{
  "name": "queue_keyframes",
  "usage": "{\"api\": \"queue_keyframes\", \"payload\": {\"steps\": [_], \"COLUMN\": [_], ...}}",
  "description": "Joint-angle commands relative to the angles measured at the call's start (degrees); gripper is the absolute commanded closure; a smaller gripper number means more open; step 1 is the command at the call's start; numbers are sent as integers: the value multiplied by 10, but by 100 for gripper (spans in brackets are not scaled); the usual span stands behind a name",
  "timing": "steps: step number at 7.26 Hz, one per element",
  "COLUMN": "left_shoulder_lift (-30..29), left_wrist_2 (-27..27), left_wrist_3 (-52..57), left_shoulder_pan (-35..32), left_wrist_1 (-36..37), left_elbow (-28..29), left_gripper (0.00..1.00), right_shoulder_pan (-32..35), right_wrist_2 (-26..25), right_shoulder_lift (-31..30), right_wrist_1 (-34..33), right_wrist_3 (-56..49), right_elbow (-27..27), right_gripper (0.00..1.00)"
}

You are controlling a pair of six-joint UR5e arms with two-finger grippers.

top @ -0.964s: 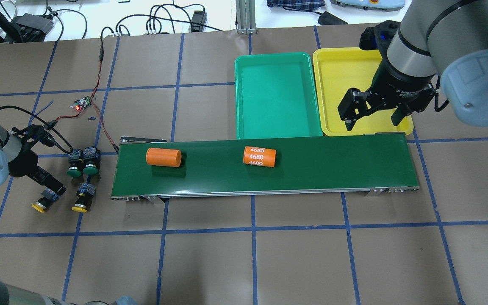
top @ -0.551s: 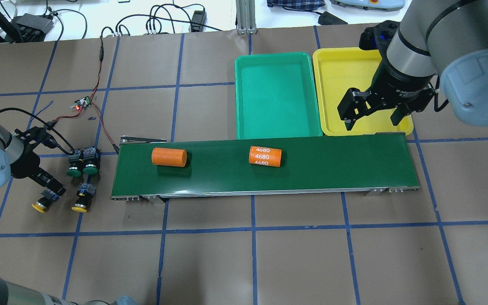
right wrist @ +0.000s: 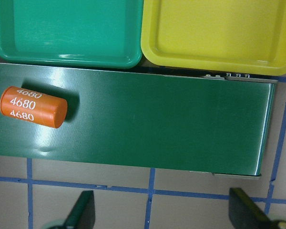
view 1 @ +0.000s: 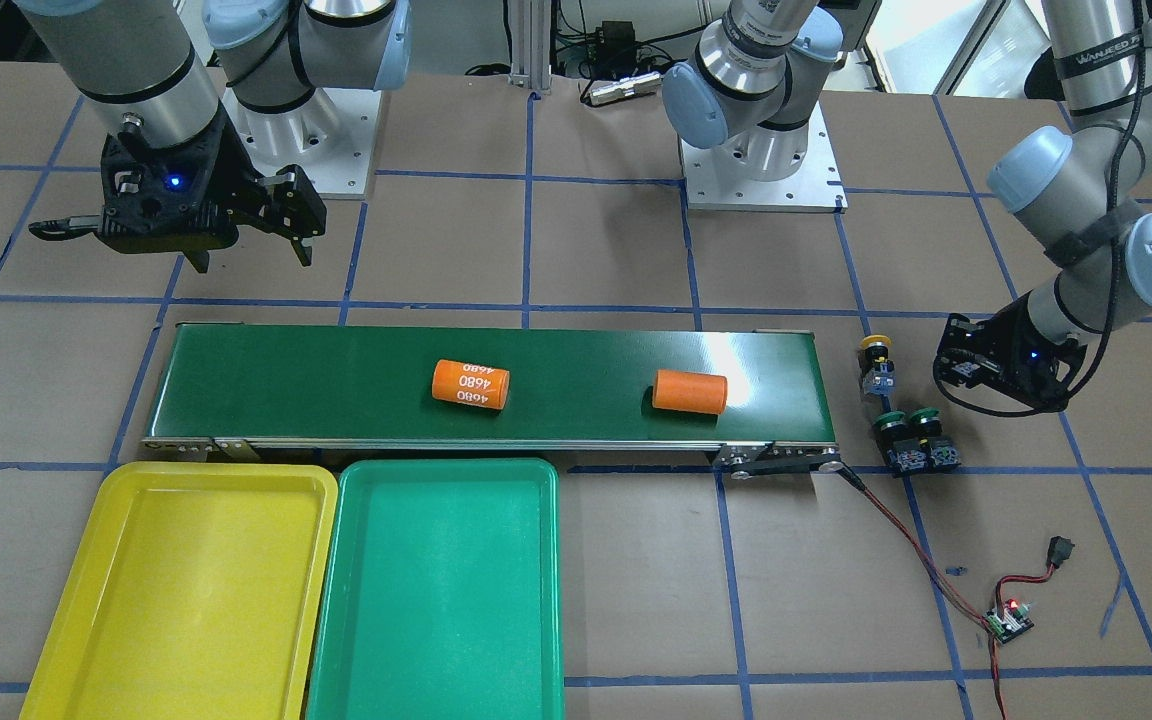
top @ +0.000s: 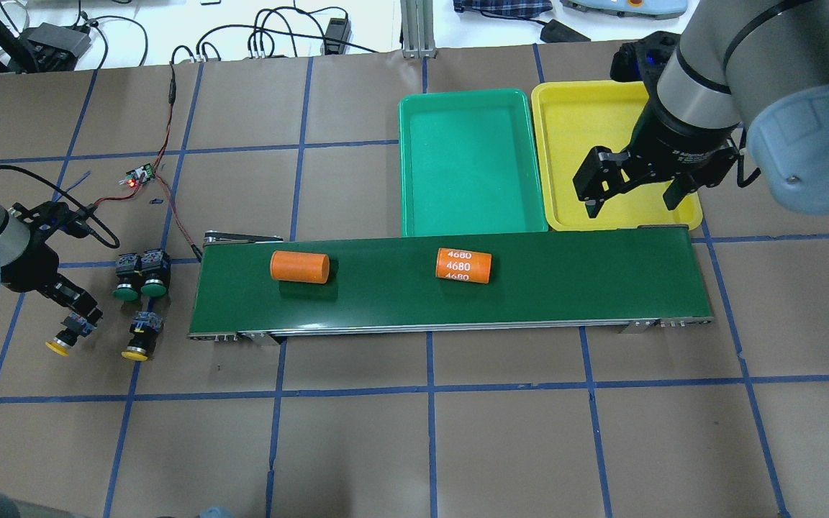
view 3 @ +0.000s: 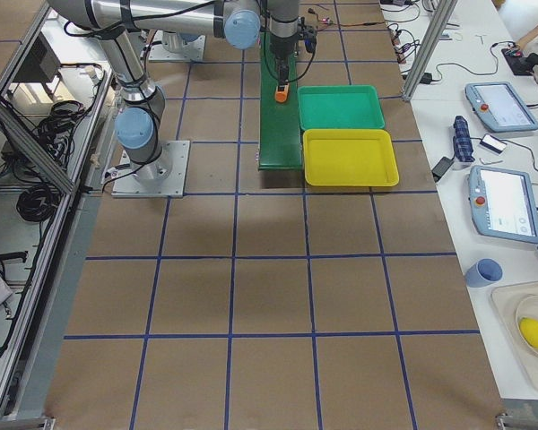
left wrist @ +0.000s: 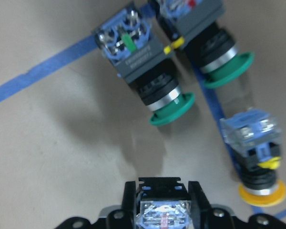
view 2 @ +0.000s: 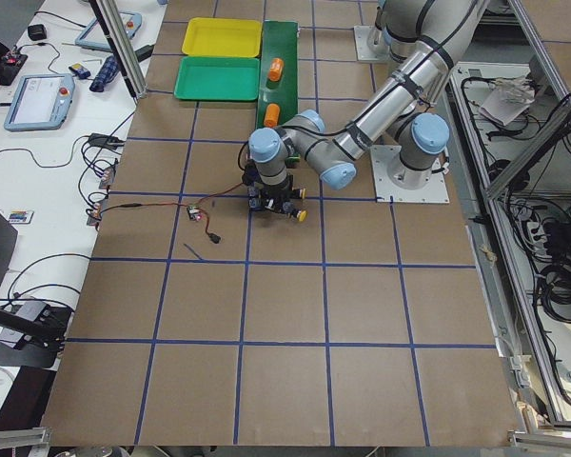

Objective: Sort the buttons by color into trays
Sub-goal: 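Reach the left gripper to a yellow-capped button and grasp it, then place the yellow-capped button on the belt with the left gripper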

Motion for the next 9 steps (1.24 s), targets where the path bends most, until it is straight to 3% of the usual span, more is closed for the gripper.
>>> {"api": "queue_keyframes", "payload": {"steps": [1, 3, 5, 6, 9], "left_shoulder_lift": [48, 53, 27, 23, -8], "left_wrist_2": [-3, -26, -64, -87, -88], "left_wrist_3": [-169, -383, -522, -544, -543], "left_shoulder_pan": [-71, -150, -189, -199, -218], "left_wrist_1": [-114, -145, -132, -129, -89], "left_elbow": [73, 105, 106, 102, 91], "left_gripper": [100, 100, 100, 100, 100], "right_shoulder_pan": [0, 0, 0, 0, 0], "right_wrist_2": [0, 2, 0, -2, 1], "right_shoulder_lift": [0, 0, -2, -3, -13], "right_wrist_1": [-2, -4, -8, -8, -9], "right_wrist_3": [0, 1, 1, 0, -1], "right_elbow": [0, 0, 0, 1, -5], "right_gripper": [0, 0, 0, 0, 0]}}
